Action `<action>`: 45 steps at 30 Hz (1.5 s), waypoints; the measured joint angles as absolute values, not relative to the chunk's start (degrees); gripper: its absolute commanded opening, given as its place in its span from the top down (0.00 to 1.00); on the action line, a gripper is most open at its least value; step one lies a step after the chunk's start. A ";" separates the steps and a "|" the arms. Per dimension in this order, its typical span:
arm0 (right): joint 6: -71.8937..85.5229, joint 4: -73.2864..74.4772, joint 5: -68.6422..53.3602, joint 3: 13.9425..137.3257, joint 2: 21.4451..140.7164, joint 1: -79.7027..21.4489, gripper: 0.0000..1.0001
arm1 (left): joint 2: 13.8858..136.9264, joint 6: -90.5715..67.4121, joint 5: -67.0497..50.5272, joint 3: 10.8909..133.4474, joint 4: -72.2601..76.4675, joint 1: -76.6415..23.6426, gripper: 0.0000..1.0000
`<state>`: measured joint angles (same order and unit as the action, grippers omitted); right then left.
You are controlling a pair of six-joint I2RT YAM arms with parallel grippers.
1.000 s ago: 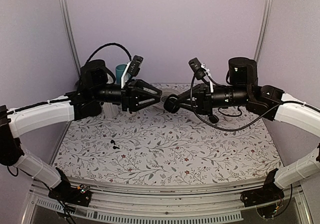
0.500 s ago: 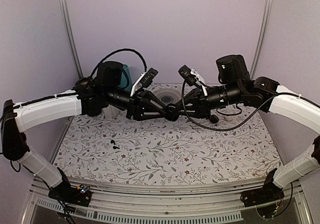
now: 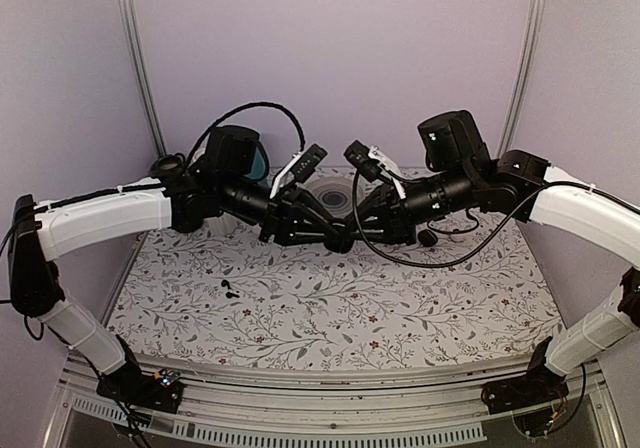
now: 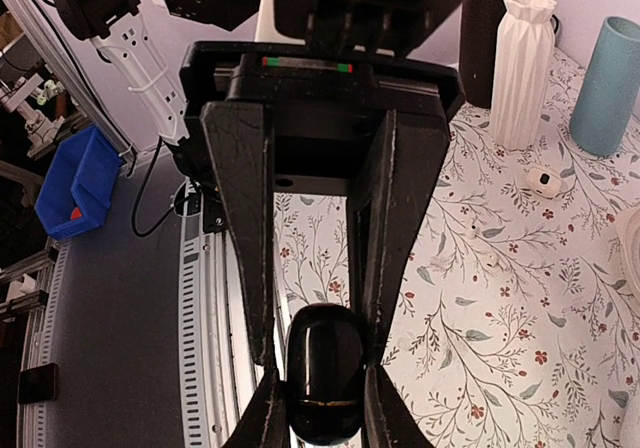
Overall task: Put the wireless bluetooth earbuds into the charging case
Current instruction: Pass from the right arm to the left, then open the charging case.
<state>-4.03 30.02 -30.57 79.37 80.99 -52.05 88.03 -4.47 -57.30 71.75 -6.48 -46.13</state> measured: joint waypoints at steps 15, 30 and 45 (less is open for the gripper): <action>-4.03 31.00 -29.69 79.90 81.19 -52.12 0.66 | 88.18 -5.37 -57.10 71.13 -4.99 -46.35 1.00; 5.69 9.23 -18.65 63.72 71.96 -51.68 0.21 | 83.90 -35.27 -49.95 52.05 40.21 -44.27 1.00; 21.96 -16.97 -16.60 54.35 70.72 -51.77 0.13 | 85.78 -52.23 -38.26 47.94 64.64 -44.99 1.00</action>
